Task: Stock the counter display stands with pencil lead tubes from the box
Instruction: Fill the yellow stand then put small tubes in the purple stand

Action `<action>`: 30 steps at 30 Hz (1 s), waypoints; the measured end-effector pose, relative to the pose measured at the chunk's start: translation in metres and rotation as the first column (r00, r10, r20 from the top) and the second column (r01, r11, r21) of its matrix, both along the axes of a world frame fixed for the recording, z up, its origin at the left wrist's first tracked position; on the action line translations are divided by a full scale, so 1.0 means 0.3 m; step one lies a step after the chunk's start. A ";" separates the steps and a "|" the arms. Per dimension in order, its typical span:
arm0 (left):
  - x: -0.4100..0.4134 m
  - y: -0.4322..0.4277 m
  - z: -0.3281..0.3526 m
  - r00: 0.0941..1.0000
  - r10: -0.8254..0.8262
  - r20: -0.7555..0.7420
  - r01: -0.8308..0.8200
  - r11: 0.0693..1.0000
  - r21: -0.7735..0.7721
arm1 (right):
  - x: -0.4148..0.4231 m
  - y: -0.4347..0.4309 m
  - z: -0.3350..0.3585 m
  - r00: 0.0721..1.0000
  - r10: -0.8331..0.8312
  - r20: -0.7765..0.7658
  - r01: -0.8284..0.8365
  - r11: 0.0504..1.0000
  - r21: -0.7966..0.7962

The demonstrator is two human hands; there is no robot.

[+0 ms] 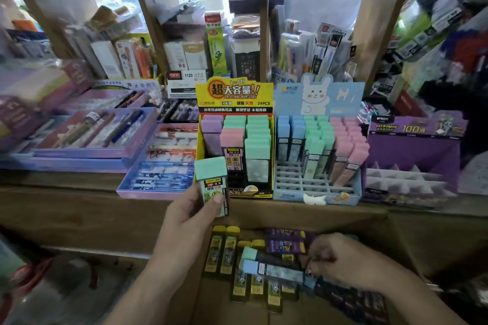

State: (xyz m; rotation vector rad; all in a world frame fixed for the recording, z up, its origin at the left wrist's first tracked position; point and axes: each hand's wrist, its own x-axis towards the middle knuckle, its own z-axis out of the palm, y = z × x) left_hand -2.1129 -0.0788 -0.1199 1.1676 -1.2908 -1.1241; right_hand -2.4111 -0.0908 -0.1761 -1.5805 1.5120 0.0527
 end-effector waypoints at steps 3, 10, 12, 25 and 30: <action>0.012 -0.046 0.018 1.000 -0.004 0.018 0.005 1.000 -0.026 | 0.000 0.002 0.010 1.000 -0.022 0.002 0.022 0.999 -0.040; 0.014 -0.100 0.044 0.999 -0.007 0.049 0.011 0.996 -0.087 | 0.049 0.016 -0.020 0.999 0.025 0.045 -0.016 0.981 -0.195; 0.012 -0.115 0.059 0.999 0.012 0.047 -0.007 0.995 -0.099 | 0.056 0.016 -0.033 0.999 0.033 0.024 -0.028 0.978 -0.205; 0.002 -0.282 0.081 0.968 0.151 0.200 -0.114 0.977 -0.181 | 0.037 0.013 -0.074 1.000 0.029 -0.002 -0.028 0.973 -0.229; 0.011 -0.307 0.049 0.934 0.141 0.328 -0.095 0.984 -0.152 | 0.032 0.012 -0.074 1.000 0.028 -0.007 -0.029 0.971 -0.236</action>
